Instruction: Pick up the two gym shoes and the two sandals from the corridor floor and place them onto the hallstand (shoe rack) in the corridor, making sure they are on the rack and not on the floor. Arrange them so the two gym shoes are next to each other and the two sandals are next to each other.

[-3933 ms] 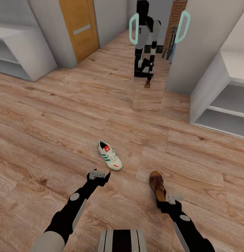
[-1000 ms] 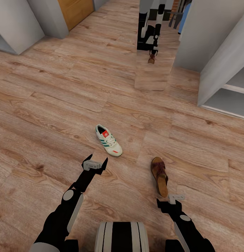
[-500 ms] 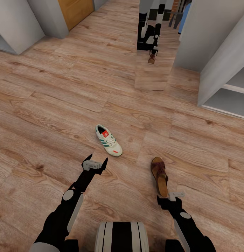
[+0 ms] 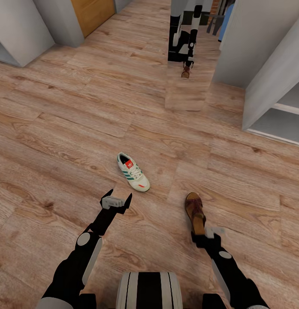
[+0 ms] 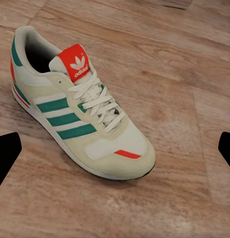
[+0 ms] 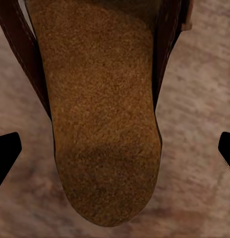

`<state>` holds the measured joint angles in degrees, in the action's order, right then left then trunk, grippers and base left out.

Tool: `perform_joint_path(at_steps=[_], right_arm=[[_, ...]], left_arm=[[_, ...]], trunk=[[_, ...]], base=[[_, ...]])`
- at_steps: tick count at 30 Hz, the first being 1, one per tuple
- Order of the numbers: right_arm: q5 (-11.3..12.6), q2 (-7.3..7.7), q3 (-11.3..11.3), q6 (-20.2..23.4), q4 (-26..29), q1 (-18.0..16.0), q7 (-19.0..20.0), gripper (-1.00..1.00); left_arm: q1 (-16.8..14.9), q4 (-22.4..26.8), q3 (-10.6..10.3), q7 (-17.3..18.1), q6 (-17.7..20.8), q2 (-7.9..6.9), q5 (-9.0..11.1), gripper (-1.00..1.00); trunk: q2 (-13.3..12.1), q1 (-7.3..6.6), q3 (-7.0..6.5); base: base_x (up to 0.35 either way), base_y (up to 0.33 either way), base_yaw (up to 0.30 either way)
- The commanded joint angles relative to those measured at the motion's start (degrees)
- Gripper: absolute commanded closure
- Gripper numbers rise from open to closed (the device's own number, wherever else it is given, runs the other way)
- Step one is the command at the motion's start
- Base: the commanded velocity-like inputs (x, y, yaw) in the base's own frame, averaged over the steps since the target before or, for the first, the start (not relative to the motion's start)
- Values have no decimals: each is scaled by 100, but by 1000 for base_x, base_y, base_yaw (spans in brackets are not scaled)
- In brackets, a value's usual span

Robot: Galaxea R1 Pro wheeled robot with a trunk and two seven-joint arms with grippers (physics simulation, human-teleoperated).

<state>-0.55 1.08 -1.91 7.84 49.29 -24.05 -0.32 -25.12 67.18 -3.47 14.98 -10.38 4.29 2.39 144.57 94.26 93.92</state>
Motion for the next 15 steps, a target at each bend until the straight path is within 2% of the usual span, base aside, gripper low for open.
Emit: perform_joint_path(at_steps=[1,15], right_arm=[[-6,0,1,32,0,-17,-3,-100],[1,-14,6,10,-186,-139,-3,-100]], left_arm=[[-2,-3,4,28,-9,2,25,-100],[-2,-3,4,31,-8,2,26,-100]], trunk=[[1,-1,3],[1,-1,3]], base=[[0,0,0],[0,0,0]])
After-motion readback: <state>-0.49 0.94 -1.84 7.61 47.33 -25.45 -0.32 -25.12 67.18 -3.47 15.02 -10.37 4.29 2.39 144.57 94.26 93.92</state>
